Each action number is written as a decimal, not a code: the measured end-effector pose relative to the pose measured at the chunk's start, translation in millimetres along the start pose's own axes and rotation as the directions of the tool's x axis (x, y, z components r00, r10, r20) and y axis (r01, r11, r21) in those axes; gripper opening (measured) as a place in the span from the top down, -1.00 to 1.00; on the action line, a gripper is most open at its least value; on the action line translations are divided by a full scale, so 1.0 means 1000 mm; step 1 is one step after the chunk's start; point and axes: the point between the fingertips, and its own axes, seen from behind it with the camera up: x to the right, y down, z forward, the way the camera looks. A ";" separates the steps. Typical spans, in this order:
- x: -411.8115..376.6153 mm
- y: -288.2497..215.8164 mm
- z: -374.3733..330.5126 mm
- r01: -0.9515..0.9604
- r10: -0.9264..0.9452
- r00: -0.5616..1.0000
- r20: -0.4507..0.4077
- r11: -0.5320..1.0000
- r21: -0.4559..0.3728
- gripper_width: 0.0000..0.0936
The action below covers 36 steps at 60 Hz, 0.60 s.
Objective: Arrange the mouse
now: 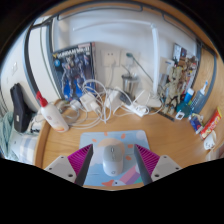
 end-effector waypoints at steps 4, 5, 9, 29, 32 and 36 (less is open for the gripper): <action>-0.008 -0.025 -0.035 -0.011 0.011 1.000 0.009 0.999 0.034 -0.74; -0.010 -0.029 -0.043 -0.011 0.011 1.000 0.013 0.999 0.040 -0.74; -0.020 -0.050 -0.078 -0.009 0.008 1.000 0.022 0.997 0.070 -0.75; -0.049 -0.097 -0.183 0.018 -0.028 0.999 0.045 0.979 0.203 -0.77; -0.051 -0.099 -0.190 0.015 -0.026 0.998 0.051 0.978 0.208 -0.76; -0.053 -0.100 -0.197 0.007 -0.019 0.998 0.056 0.977 0.214 -0.76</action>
